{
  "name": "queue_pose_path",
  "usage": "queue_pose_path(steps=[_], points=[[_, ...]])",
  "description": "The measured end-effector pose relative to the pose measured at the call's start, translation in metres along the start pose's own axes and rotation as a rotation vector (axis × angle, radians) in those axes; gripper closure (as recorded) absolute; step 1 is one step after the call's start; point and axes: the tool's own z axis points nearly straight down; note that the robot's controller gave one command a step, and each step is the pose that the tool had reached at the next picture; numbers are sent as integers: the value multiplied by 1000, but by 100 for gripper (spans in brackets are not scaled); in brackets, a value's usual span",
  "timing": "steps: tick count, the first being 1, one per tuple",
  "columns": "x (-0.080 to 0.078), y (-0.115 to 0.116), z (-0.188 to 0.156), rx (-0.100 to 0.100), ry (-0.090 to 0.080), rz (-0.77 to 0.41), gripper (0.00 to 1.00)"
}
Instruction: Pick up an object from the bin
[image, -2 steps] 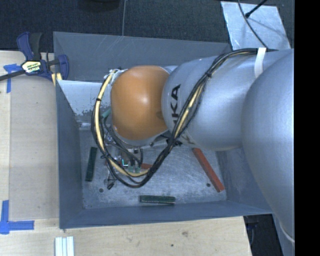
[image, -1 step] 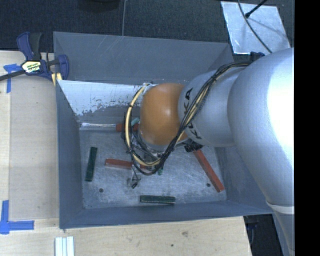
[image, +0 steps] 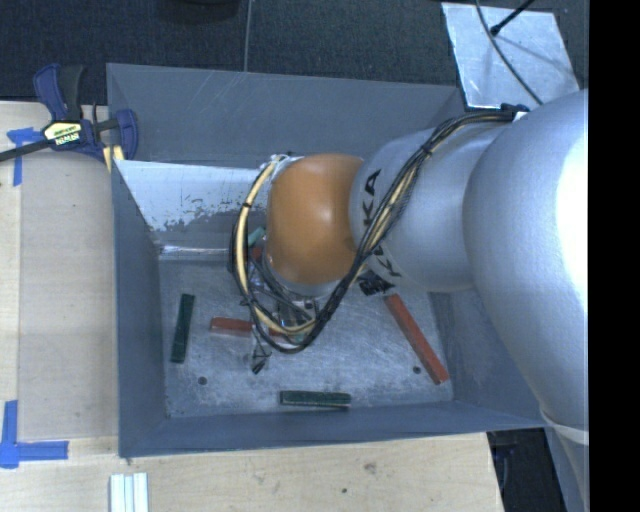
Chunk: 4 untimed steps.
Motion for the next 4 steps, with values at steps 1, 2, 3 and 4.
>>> queue_pose_path(steps=[1,2,3,4], points=[[-30,-54,0,3,1,-150,0],[-14,-28,33,1,8,-74,0],[-3,-1,32,1,8,-20,0],[-4,-3,31,1,5,-16,100]])
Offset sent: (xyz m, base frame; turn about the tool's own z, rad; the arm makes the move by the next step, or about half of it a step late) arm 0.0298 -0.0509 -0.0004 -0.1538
